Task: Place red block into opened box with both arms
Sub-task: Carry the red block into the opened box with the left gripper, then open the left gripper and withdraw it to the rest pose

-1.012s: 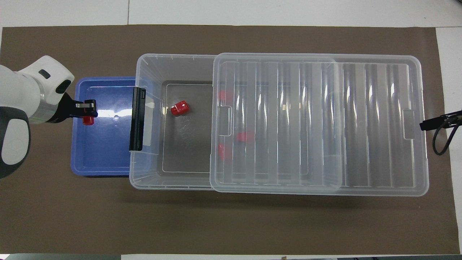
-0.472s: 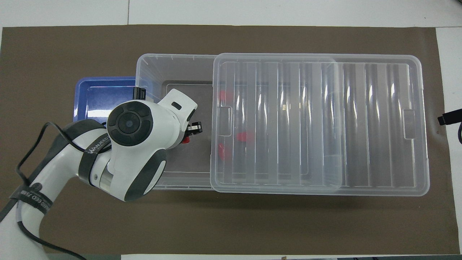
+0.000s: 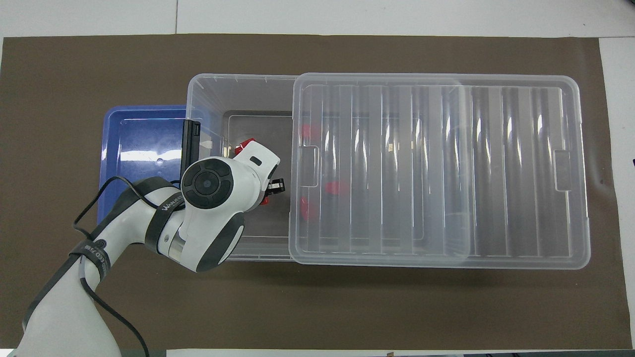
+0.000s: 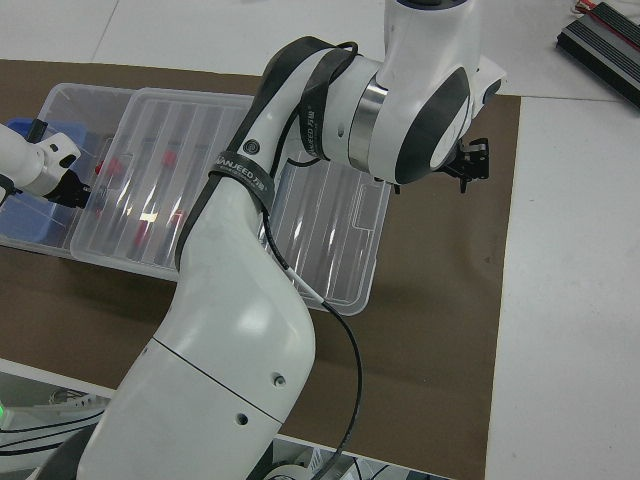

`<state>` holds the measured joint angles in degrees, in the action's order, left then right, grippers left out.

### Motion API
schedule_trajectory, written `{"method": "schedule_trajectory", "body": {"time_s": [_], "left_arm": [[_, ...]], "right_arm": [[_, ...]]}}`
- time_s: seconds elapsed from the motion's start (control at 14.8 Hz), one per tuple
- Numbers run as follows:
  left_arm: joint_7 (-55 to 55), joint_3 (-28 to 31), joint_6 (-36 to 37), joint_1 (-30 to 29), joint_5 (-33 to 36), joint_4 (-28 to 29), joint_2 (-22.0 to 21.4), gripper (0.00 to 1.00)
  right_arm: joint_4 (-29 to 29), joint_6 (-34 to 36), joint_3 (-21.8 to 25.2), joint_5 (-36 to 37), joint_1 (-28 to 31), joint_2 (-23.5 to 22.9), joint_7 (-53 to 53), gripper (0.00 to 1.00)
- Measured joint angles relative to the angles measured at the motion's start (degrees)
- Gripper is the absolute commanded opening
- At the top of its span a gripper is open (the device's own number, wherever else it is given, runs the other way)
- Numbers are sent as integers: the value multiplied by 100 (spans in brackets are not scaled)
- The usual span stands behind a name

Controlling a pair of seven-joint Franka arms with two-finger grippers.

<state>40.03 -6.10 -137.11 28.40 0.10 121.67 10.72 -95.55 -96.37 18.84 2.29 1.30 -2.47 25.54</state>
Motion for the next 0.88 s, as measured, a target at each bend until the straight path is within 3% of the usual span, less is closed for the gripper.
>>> {"method": "schedule_trajectory", "body": {"time_s": [0.07,0.13,0.2,0.54,0.88], "left_arm": [[127,-4,-76,17,0,0,42,38],[210,-2,-111,31,0,0,64,84],[259,-1,-119,38,0,-1,67,99],[305,61,-125,34,0,-91,-21,100],[309,128,681,-130,0,-311,-620,100]], "right_arm": [[-10,-44,58,1,1,-14,0,100],[-37,-90,115,1,3,-32,0,100],[-66,-132,155,1,8,-52,1,100],[118,191,86,-1,-18,-79,-38,100],[733,888,-718,-3,-58,-46,-1071,100]]}}
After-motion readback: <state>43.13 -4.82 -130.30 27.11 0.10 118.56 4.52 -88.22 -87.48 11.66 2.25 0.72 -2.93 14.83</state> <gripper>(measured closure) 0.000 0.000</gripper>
